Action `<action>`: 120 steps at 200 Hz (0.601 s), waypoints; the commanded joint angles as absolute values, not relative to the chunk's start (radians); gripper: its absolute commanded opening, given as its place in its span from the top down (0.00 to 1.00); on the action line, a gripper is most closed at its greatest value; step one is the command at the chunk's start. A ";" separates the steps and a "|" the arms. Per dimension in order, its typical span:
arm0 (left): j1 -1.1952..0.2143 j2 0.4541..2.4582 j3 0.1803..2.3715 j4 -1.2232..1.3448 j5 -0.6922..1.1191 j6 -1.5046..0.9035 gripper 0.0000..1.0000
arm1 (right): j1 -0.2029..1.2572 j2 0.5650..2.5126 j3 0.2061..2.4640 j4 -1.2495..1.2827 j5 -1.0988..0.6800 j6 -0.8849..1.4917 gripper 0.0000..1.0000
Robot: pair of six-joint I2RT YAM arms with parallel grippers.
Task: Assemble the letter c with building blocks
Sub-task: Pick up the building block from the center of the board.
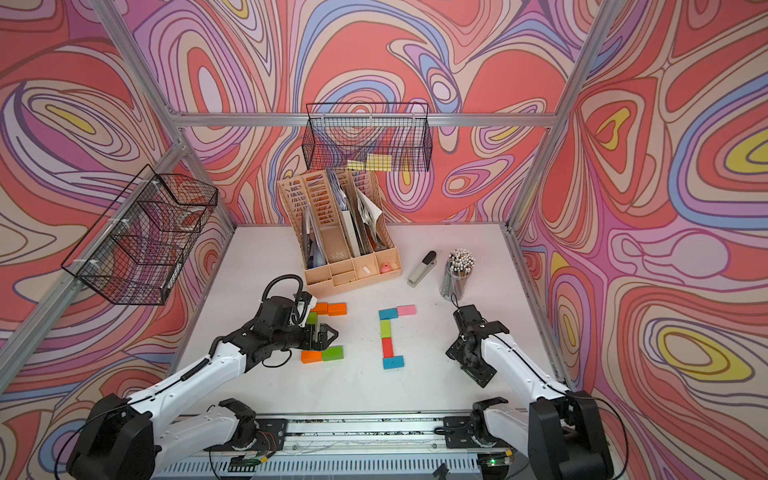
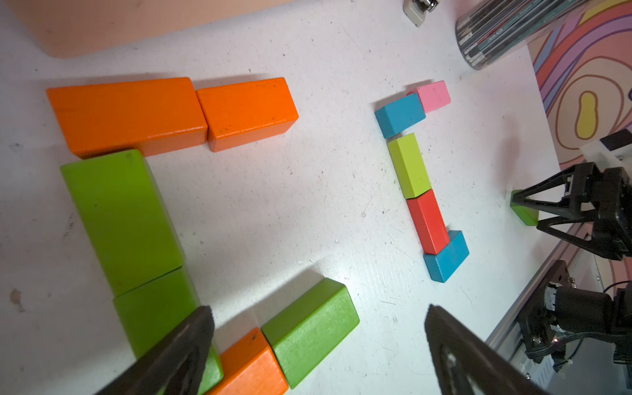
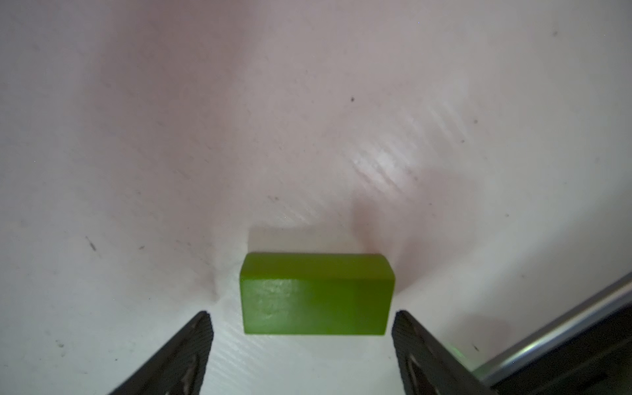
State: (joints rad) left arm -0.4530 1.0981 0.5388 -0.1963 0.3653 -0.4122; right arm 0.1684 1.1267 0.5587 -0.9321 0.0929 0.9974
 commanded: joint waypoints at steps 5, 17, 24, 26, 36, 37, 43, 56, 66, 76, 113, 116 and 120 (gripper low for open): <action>-0.460 1.082 0.557 -0.193 0.351 -0.404 0.01 | 0.162 1.114 0.552 -0.938 0.140 1.030 0.18; -0.460 1.092 0.559 -0.189 0.344 -0.402 0.01 | 0.162 1.117 0.555 -0.942 0.157 1.038 0.24; -0.460 1.101 0.562 -0.189 0.342 -0.400 0.01 | 0.162 1.121 0.555 -0.945 0.167 1.043 0.26; -0.459 1.104 0.562 -0.187 0.343 -0.400 0.01 | 0.161 1.122 0.556 -0.945 0.168 1.044 0.27; -0.460 1.108 0.564 -0.181 0.354 -0.402 0.01 | 0.161 1.130 0.560 -0.947 0.167 1.046 0.27; -0.459 1.109 0.564 -0.180 0.355 -0.402 0.01 | 0.161 1.131 0.560 -0.947 0.166 1.047 0.27; -0.459 1.107 0.561 -0.176 0.358 -0.403 0.01 | 0.162 1.136 0.562 -0.948 0.170 1.049 0.27; -0.459 1.106 0.560 -0.179 0.355 -0.403 0.01 | 0.161 1.150 0.567 -0.951 0.171 1.054 0.27; -0.459 1.104 0.561 -0.183 0.350 -0.402 0.00 | 0.163 1.161 0.572 -0.953 0.174 1.058 0.28; -0.459 1.104 0.561 -0.185 0.345 -0.399 0.01 | 0.161 1.168 0.576 -0.954 0.176 1.060 0.29; -0.459 1.108 0.573 -0.201 0.325 -0.388 0.01 | 0.163 1.148 0.570 -0.957 0.192 1.087 0.39; -0.459 1.109 0.574 -0.201 0.326 -0.388 0.01 | 0.163 1.146 0.568 -0.958 0.194 1.088 0.40; -0.459 1.108 0.572 -0.200 0.327 -0.387 0.01 | 0.163 1.144 0.566 -0.958 0.195 1.089 0.40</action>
